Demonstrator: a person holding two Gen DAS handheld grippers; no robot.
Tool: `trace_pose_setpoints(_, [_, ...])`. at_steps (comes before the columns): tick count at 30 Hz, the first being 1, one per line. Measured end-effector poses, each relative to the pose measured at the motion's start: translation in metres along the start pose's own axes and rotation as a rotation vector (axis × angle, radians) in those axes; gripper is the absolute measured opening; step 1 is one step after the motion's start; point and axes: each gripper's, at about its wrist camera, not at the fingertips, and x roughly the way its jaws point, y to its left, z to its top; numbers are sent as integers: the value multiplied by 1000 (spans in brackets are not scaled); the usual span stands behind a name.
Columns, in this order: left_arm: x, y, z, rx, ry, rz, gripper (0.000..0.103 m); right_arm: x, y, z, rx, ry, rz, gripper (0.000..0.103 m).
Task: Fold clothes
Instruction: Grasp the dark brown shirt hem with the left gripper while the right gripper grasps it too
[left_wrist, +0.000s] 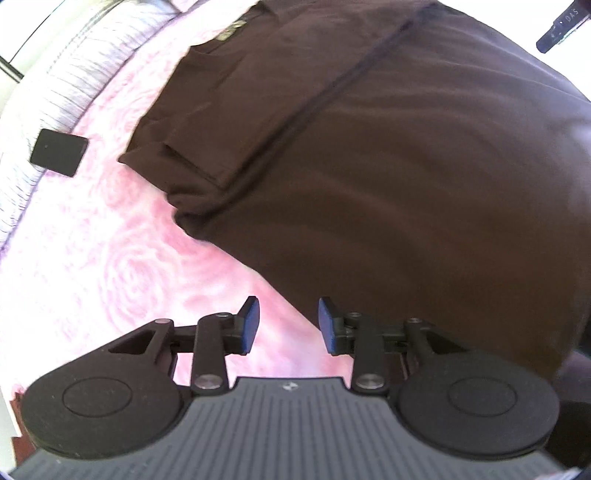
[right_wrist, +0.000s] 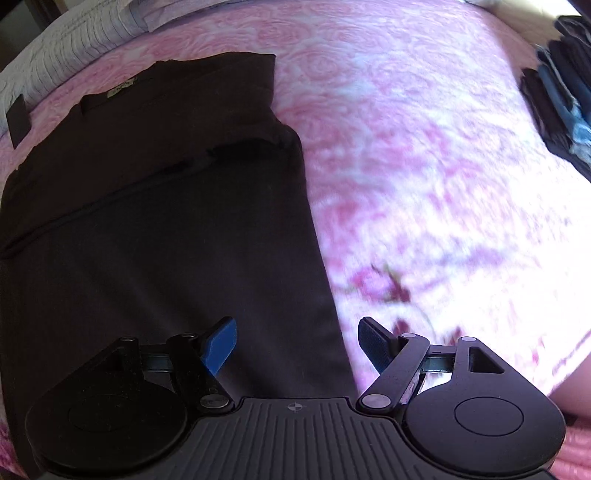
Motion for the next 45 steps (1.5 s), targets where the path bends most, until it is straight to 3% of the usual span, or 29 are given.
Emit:
trace_pose_setpoints(5, [-20, -22, -27, 14, -17, -6, 30, -25, -5, -31, 11, 8, 7, 76])
trace_pose_setpoints(9, [-31, -44, -43, 3, -29, 3, 31, -31, -6, -47, -58, 22, 38, 76])
trace_pose_setpoints(13, [-42, -89, -64, 62, -12, 30, 32, -27, -10, -57, -167, 30, 85, 76])
trace_pose_setpoints(22, [-56, -207, -104, 285, -10, 95, 55, -15, -5, -95, -465, 43, 186, 76])
trace_pose_setpoints(24, [-53, -224, -108, 326, -19, 115, 67, -12, -4, -106, -524, 48, 203, 76])
trace_pose_setpoints(27, [-41, -249, -118, 415, -25, 154, 70, -9, -3, -122, -551, 56, 205, 76])
trace_pose_setpoints(30, [-14, -262, -125, 522, -49, 240, 72, -7, 1, -139, -556, 42, 182, 79])
trace_pose_setpoints(35, [23, -274, -136, 571, -92, 345, 72, -4, 11, -160, -562, -8, 131, 82])
trace_pose_setpoints(37, [22, -269, -136, 552, -115, 349, 53, -4, 16, -165, -560, -22, 107, 82])
trace_pose_setpoints(39, [1, -251, -132, 441, -123, 261, 25, -8, 21, -170, -568, -37, 95, 82])
trace_pose_setpoints(40, [-9, -243, -131, 398, -119, 220, 21, -12, 24, -172, -577, -45, 96, 82])
trace_pose_setpoints(41, [-21, -234, -131, 370, -136, 199, 9, -16, 27, -174, -585, -53, 96, 82])
trace_pose_setpoints(45, [-65, -192, -123, 231, -205, 95, 6, -33, 39, -182, -621, -85, 98, 82])
